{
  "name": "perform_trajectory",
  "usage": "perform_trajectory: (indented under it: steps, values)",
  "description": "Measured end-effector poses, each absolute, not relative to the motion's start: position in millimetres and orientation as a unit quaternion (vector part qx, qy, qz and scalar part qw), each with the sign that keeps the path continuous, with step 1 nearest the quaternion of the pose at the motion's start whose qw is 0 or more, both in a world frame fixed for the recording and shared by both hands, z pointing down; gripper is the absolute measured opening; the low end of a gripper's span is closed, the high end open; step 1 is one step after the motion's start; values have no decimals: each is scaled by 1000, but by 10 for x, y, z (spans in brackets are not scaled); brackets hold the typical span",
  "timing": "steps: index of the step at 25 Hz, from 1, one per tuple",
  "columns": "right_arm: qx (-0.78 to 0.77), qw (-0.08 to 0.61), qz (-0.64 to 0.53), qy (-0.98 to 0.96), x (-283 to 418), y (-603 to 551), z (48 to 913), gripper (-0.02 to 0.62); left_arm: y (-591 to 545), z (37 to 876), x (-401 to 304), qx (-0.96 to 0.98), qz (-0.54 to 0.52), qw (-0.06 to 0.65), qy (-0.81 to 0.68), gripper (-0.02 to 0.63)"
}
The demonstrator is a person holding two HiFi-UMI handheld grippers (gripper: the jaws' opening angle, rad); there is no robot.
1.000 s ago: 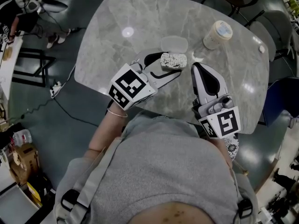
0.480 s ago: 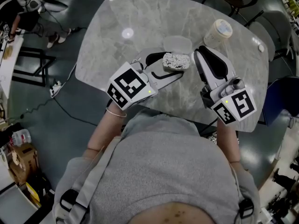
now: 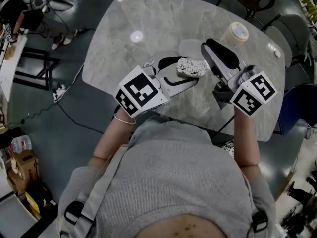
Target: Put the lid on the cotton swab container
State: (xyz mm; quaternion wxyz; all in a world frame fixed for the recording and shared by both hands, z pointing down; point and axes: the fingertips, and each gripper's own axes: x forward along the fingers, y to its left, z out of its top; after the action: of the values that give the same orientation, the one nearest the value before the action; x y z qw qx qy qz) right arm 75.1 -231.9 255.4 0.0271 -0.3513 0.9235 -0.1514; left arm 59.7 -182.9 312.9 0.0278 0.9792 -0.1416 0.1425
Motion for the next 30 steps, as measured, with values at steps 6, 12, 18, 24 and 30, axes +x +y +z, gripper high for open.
perform_trajectory:
  steps: [6,12,18,24,30]
  values:
    - [-336,52,-157,927,753,-2331,2509,72,-1862,3142,607,979,143,32,-143,270]
    - [-323,62,-122,937,735,-2291,2392,72,-1915,3117,606,978,146,34,-147,270]
    - [-316,51,-67,945,698,-2140,2324,75,-1881,3099,595,978,142,37,-149,270]
    - [-302,43,-28,952,681,-2065,2306,80,-1934,3114,614,978,140,39,-152,270]
    - [-290,46,-8,956,726,-1957,2337,83,-1925,3156,693,978,129,56,-153,270]
